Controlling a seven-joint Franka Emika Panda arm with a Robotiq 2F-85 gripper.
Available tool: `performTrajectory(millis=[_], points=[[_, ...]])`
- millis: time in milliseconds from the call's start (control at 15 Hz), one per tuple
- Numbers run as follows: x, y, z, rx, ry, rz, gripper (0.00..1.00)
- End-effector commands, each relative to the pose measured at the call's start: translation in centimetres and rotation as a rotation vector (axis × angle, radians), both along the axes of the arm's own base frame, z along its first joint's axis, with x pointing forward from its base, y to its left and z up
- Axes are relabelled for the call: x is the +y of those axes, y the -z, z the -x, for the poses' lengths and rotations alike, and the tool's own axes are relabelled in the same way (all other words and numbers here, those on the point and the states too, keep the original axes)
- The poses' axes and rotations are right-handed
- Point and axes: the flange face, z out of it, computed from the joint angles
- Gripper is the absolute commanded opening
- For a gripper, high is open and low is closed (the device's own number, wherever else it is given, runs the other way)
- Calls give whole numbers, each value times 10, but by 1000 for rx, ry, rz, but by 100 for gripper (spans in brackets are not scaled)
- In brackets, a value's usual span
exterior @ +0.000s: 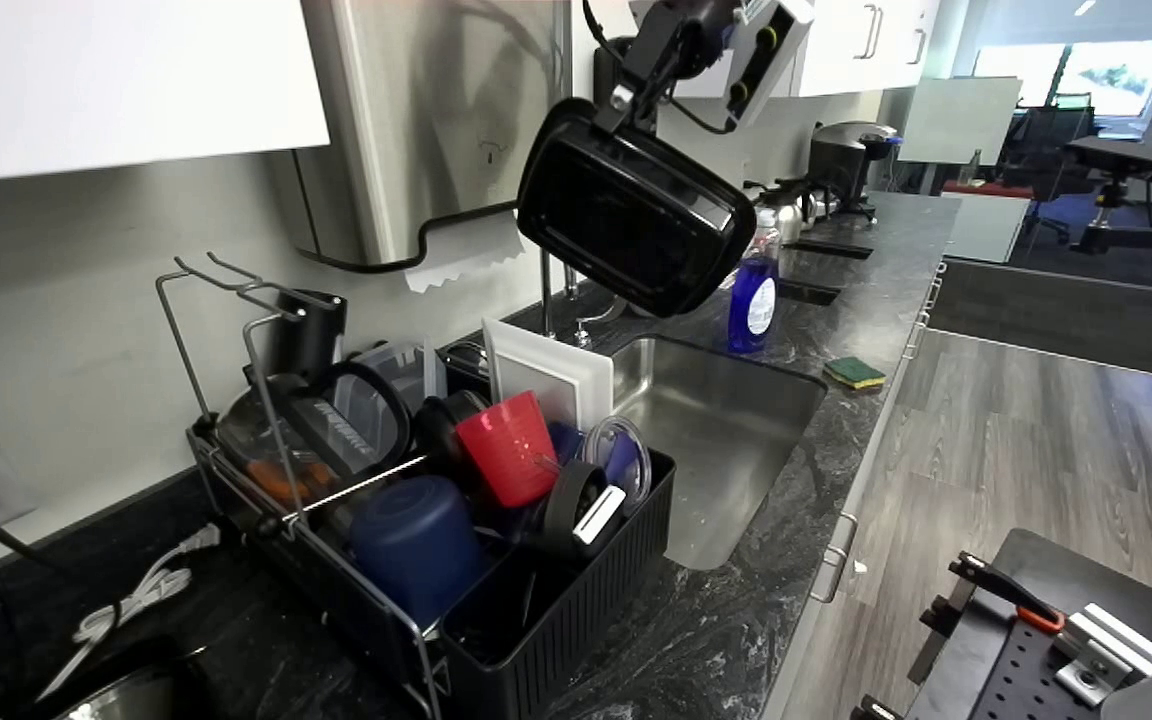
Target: Move the black bowl from the sink to on the plate dryer
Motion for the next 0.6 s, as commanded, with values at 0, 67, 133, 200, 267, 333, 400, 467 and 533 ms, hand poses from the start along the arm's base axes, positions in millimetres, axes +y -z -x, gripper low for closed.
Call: performTrajectory(millis=[0, 67, 133, 200, 267, 333, 400, 467, 533], points=[[23, -14, 9, -11, -52, -28, 2], [32, -15, 11, -11, -70, -29, 2], [41, -14, 11, -9, -85, -31, 2], [51, -10, 10, -2, -96, -32, 2], [59, -6, 9, 11, -103, -32, 2], [68, -1, 7, 26, -108, -29, 2], [75, 4, 5, 46, -110, -29, 2], [83, 10, 2, 70, -109, -25, 2], [90, 15, 0, 92, -108, -22, 2]])
